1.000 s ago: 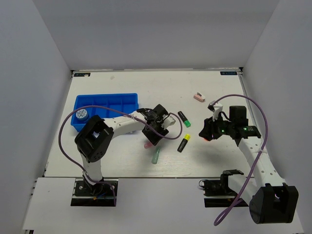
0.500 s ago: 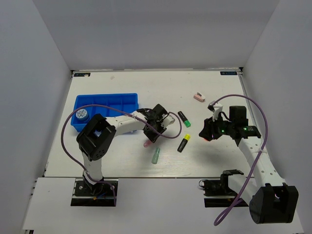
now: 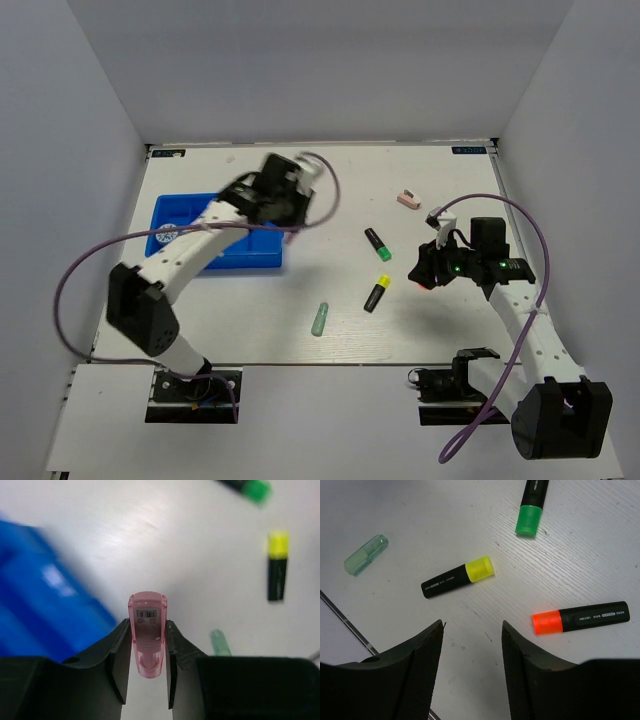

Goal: Sort the stationery into containers
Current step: Place the pen in the storage box, then pick up the pen from the center of the board.

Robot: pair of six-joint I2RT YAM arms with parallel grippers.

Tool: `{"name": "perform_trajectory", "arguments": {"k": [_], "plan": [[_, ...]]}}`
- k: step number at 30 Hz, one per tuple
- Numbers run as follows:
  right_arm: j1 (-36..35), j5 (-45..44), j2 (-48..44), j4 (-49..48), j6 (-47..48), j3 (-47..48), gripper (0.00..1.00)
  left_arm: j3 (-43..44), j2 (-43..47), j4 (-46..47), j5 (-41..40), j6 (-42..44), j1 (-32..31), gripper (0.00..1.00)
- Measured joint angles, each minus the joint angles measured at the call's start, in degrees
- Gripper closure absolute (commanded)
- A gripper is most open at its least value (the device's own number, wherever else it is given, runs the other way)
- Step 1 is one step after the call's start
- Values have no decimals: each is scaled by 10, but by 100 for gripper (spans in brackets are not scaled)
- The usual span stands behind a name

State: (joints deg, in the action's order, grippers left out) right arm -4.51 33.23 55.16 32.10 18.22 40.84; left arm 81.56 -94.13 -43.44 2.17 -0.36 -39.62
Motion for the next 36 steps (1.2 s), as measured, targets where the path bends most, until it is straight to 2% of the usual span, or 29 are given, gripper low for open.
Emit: {"name": "perform_trajectory", "arguments": {"k": [5, 9, 13, 17, 20, 21, 22, 25, 27, 28, 29, 31, 32, 36], "plan": [[0, 1, -3, 0, 0, 0, 46, 18, 94, 5, -63, -30, 177, 91], [0, 3, -5, 0, 0, 0, 46, 13, 76, -1, -116, -51, 299, 91], [0, 4, -6, 1, 0, 0, 46, 3, 21, -7, -143, -59, 367, 90], [0, 4, -6, 2, 0, 0, 46, 2, -23, -16, -152, -59, 380, 87], [0, 4, -6, 5, 0, 1, 46, 3, -40, -16, -153, -59, 380, 71], [0, 4, -6, 5, 0, 2, 46, 3, -46, -16, -153, -59, 380, 56], [0, 4, -6, 6, 0, 2, 46, 3, -50, -16, -154, -57, 380, 48], [0, 4, -6, 6, 0, 2, 45, 3, -61, -16, -157, -58, 382, 39], [0, 4, -6, 7, 0, 2, 45, 0, -62, -15, -160, -58, 383, 38], [0, 4, -6, 8, 0, 2, 45, -2, -62, -13, -161, -59, 384, 43], [0, 4, -6, 8, 0, 2, 45, -5, -62, -13, -162, -61, 384, 55], [0, 4, -6, 8, 0, 2, 45, -8, -62, -14, -160, -67, 384, 88], [0, 4, -6, 8, 0, 2, 45, -11, -59, -13, -158, -68, 384, 100], [1, 4, -6, 8, 0, 2, 45, -44, -6, -11, -127, -78, 358, 98]]}}
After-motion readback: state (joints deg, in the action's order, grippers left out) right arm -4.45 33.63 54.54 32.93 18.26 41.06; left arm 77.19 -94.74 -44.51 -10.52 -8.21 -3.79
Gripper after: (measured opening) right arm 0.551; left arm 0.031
